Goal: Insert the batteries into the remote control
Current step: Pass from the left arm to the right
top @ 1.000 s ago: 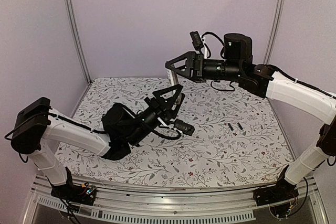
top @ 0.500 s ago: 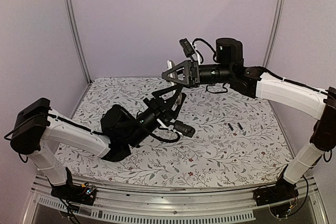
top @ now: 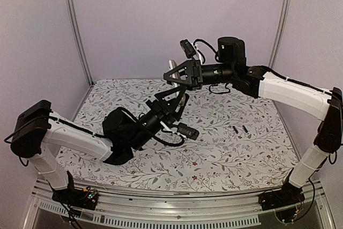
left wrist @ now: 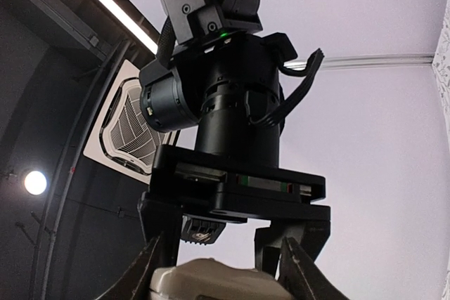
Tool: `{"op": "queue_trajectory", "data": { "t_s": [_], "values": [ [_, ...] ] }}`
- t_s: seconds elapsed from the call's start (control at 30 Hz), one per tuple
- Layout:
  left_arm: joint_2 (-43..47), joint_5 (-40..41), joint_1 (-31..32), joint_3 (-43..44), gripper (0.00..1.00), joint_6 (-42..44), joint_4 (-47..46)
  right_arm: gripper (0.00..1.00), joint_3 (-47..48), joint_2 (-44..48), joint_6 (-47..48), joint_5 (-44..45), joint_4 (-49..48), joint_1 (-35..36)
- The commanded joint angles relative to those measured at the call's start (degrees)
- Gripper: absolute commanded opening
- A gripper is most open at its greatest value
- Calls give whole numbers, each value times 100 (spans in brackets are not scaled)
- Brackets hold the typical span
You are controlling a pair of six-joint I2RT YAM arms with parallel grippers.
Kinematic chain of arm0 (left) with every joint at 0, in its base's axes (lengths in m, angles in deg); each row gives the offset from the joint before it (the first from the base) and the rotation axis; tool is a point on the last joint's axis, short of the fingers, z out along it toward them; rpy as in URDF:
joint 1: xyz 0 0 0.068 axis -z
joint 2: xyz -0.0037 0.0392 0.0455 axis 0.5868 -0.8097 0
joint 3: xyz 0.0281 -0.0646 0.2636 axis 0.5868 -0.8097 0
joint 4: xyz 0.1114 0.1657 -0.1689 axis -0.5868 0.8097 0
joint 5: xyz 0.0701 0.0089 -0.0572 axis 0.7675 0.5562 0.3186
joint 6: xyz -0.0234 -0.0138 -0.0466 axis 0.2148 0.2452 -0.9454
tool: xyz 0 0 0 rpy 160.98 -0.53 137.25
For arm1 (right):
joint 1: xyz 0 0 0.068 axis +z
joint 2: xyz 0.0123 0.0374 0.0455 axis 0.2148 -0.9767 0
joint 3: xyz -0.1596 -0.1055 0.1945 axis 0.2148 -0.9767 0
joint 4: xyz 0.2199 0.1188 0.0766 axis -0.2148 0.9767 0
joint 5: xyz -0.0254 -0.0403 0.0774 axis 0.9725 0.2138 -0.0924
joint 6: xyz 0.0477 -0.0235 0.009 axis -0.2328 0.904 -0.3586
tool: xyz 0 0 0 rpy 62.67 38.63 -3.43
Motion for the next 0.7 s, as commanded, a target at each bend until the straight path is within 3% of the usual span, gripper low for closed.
{"op": "queue_trajectory", "data": {
  "t_s": [0.0, 0.23, 0.37, 0.57, 0.67],
  "values": [
    [7, -250, 124, -8, 0, -369, -1609, 33, 165, -46, 373, -190, -346, 67],
    [8, -244, 125, -67, 0, -478, -1604, 12, 76, 46, 382, -160, -513, 62],
    [1, -290, 134, -96, 0, -351, -1573, 12, 104, 56, 267, -113, -553, 62],
    [8, -307, 134, -72, 0, -298, -1722, 63, 145, 189, 101, 338, -256, 54],
    [54, -256, 134, -64, 0, -375, -1813, 77, 101, 271, 176, 519, -124, 38]
  ]
}}
